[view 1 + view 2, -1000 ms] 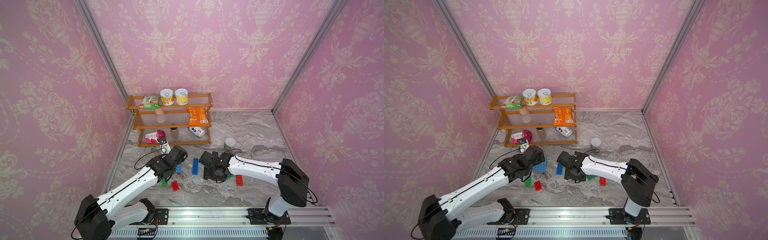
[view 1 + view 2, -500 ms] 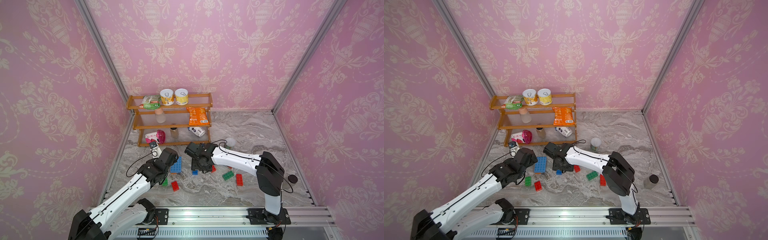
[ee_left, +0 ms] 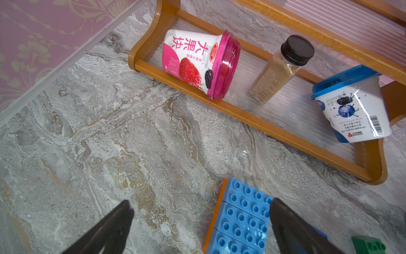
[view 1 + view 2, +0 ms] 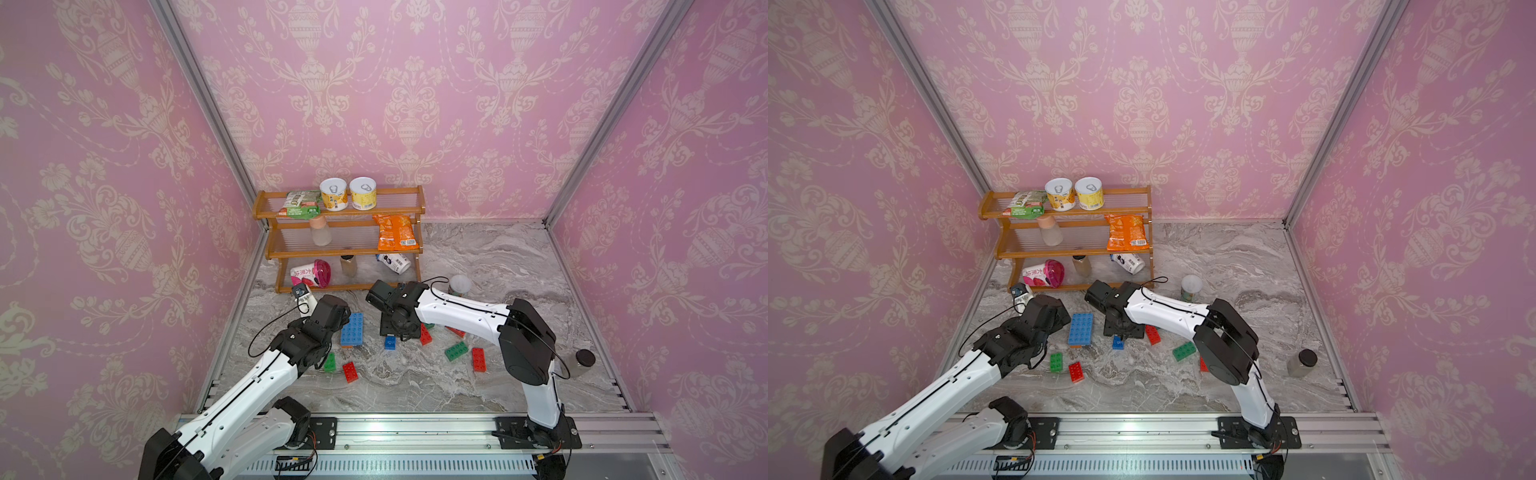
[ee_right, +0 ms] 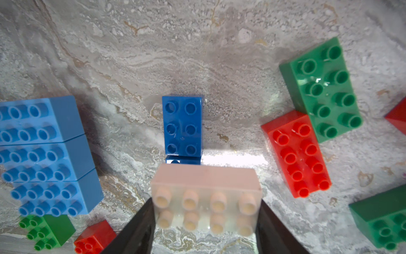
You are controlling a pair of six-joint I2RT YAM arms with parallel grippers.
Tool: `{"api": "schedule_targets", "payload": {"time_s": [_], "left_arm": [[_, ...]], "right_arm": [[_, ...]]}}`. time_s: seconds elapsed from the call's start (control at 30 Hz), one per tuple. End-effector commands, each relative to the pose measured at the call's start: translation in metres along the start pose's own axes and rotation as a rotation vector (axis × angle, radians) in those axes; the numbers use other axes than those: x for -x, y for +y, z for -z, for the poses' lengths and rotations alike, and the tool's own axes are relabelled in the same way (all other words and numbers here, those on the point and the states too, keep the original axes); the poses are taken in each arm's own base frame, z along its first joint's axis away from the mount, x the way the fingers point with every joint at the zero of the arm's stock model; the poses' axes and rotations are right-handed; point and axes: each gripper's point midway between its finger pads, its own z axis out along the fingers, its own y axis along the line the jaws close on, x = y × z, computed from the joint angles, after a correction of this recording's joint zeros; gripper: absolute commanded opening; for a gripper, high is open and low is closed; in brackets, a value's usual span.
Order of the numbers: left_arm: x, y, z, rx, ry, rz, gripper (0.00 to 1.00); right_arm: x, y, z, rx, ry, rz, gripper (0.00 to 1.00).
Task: Assemble a rectangle with lego
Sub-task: Assemble the lego brick with the lego brick.
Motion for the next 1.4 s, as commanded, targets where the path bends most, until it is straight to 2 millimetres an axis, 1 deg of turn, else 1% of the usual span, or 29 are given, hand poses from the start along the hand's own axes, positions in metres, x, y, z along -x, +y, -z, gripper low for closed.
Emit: {"api": "schedule_targets", "payload": {"time_s": [0.0, 0.17, 0.57, 1.37], "left_arm": [[-0.005, 0.002, -0.004, 0.002, 0.022, -0.030, 0.99], [-0.006, 0.002, -0.005, -0.001, 0.027, -0.026, 0.99], [-0.010, 0.001, -0.008, -0.008, 0.047, -0.023, 0.99], [-0.014, -0.001, -0.011, -0.019, 0.067, -0.027, 0.99]], "right_arm": [[0.006, 0.003, -0.001, -0.008, -0.018, -0.017, 0.23], [0.006, 0.006, -0.005, -0.009, -0.012, -0.015, 0.23], [0.007, 0.005, -0.014, -0.042, 0.001, -0.010, 0.24], [0.007, 0.000, -0.021, -0.061, 0.014, -0.022, 0.25]]}}
